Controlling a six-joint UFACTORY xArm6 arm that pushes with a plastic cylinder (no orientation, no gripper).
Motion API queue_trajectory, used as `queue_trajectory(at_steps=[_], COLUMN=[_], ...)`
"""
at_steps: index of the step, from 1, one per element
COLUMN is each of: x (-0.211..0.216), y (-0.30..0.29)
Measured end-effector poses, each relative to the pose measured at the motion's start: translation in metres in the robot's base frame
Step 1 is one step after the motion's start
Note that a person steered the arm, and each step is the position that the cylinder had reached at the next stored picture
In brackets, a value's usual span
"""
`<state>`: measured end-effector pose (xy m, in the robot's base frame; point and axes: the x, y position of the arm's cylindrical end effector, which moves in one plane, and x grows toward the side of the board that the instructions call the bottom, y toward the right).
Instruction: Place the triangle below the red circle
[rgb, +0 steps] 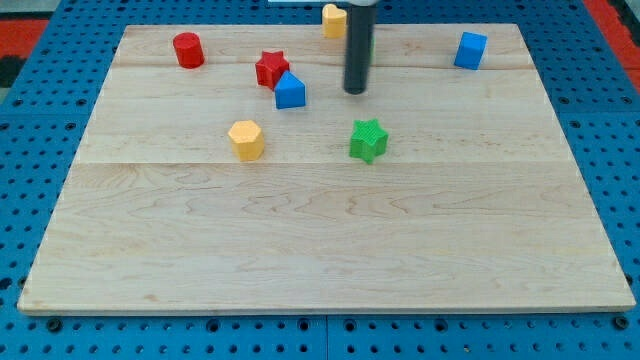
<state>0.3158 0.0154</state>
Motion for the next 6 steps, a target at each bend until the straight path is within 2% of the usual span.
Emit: queue_trajectory(at_steps=[3,5,6], x=[0.01,0.012,0.036], y=[-0.228,-0.124,-0.103])
